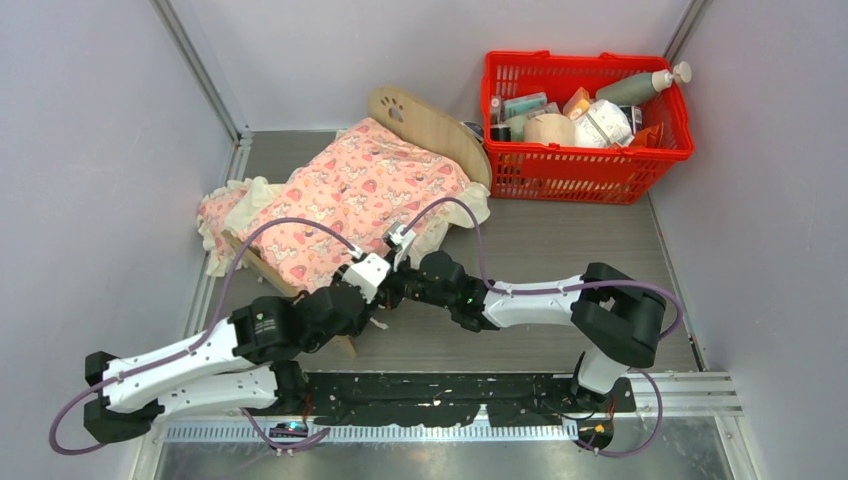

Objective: Set up the pet bed
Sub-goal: Cross the ropes on the bed frame.

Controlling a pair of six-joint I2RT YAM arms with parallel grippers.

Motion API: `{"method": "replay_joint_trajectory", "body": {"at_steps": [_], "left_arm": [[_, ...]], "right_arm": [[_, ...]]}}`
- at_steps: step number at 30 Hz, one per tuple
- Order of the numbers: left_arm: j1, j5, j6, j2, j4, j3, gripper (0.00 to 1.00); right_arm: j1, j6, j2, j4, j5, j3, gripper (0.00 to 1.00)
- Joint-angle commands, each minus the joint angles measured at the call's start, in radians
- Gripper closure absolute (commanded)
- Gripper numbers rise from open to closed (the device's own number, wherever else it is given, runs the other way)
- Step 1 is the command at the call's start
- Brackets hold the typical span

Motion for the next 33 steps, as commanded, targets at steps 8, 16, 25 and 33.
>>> {"method": "replay_joint_trajectory", "body": {"at_steps": [8,16,25,33], "left_arm": [[-0.069,-0.009,-0.177,-0.098,0.095,-0.031,0.58],[-0.094,-0.049,-0.22,-0.01,0.131,-0.05,0.58],[-0.104,-0.238,-0.407,0.048,-0.084,-0.048,0.58],[-0.104,-0.241,-0.37,0.052,-0.011,-0.071,0.57]], "right_arm": [[-0.02,0.034,-0.003,0.097,-0.025,-0.008,0.95],[-0.022,0.04,-0.007,0.099,-0.031,-0.011,0.95],[-0.026,0.038,-0.018,0.1,-0.032,-0.019,0.95],[-0.025,0.038,-0.022,0.1,-0.034,-0.019,0.95]]}}
